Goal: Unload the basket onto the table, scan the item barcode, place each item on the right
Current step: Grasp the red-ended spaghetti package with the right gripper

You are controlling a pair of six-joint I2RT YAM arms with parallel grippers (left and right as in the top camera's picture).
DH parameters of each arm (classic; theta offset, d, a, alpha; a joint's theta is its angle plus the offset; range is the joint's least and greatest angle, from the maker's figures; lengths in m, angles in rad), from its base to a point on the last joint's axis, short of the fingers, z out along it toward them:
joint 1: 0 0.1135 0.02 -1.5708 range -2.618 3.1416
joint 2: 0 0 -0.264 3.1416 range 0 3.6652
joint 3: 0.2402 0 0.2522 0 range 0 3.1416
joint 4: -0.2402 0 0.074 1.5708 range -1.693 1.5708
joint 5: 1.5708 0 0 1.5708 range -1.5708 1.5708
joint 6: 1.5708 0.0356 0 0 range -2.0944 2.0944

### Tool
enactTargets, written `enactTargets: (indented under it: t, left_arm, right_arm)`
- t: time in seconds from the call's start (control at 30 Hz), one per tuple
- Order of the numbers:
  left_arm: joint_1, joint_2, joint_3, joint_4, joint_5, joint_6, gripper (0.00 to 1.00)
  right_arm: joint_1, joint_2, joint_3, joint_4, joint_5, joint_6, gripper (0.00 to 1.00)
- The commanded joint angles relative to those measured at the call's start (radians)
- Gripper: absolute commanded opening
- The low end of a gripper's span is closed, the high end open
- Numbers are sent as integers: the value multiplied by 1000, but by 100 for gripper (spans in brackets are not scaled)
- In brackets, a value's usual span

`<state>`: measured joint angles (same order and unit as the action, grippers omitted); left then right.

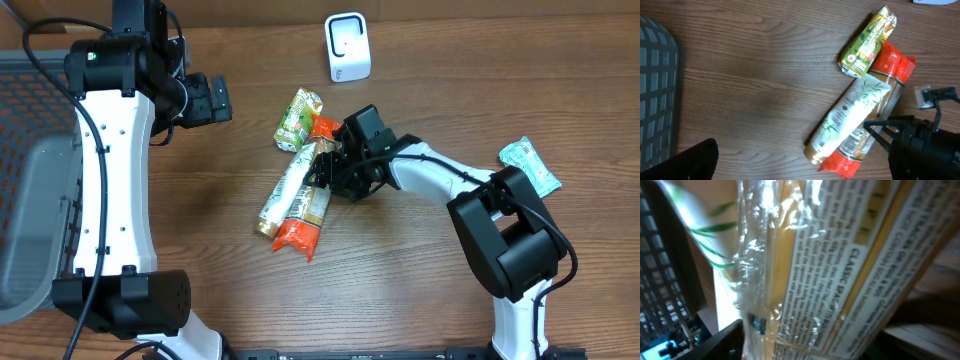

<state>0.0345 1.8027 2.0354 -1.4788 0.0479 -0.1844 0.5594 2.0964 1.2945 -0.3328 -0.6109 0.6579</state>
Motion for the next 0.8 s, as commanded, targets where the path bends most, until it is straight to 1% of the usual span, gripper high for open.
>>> enactTargets:
  t: [0.0, 0.03, 0.07, 0.1, 0.13, 0.17, 0.2, 0.27, 0.33, 0.43, 0.5, 0.57, 0.7, 0.73, 0.77]
  left_arm:
    - [4, 11, 0, -2, 0, -10, 100]
    - [4, 11, 0, -1, 0, -10, 100]
    - [4, 11, 0, -1, 0, -10, 100]
    - [4, 11, 0, -1, 0, -10, 100]
    - [4, 11, 0, -1, 0, -10, 100]
    - [4, 11, 0, -1, 0, -10, 99]
    - [4, 11, 0, -1, 0, -10, 99]
    - [4, 11, 0, -1, 0, -10, 99]
    - [4, 11, 0, -1, 0, -10, 100]
    - [4, 11, 0, -1, 0, -10, 100]
    - [4, 11, 0, -2, 0, -10, 99]
    - [4, 11, 0, -2, 0, -10, 99]
    - [4, 11, 0, -2, 0, -10, 100]
    - [4, 11, 0, -1, 0, -10, 100]
    - [4, 11, 0, -1, 0, -10, 100]
  right_arm:
    - [39, 16, -78, 45, 35, 105, 63]
    - [42, 16, -92, 65, 44, 124, 60]
    - [47, 16, -108, 86, 53, 148, 54]
    - [48, 16, -120, 97, 64, 163, 47]
    - [48, 16, -138, 116, 79, 183, 35]
    - [48, 16, -145, 123, 79, 184, 27]
    - [48, 16, -146, 122, 79, 184, 20]
    - [43, 15, -146, 121, 73, 179, 9]
    - [32, 13, -143, 120, 39, 154, 6]
    - [-1, 5, -124, 101, -54, 52, 4]
    - [-38, -18, -95, 22, -92, -18, 4]
    - [-74, -40, -57, -89, -110, -139, 4]
    - [-139, -62, 74, -407, -93, -453, 4]
    - [-151, -62, 113, -489, -65, -529, 5]
    - [-158, -62, 143, -552, -28, -592, 9]
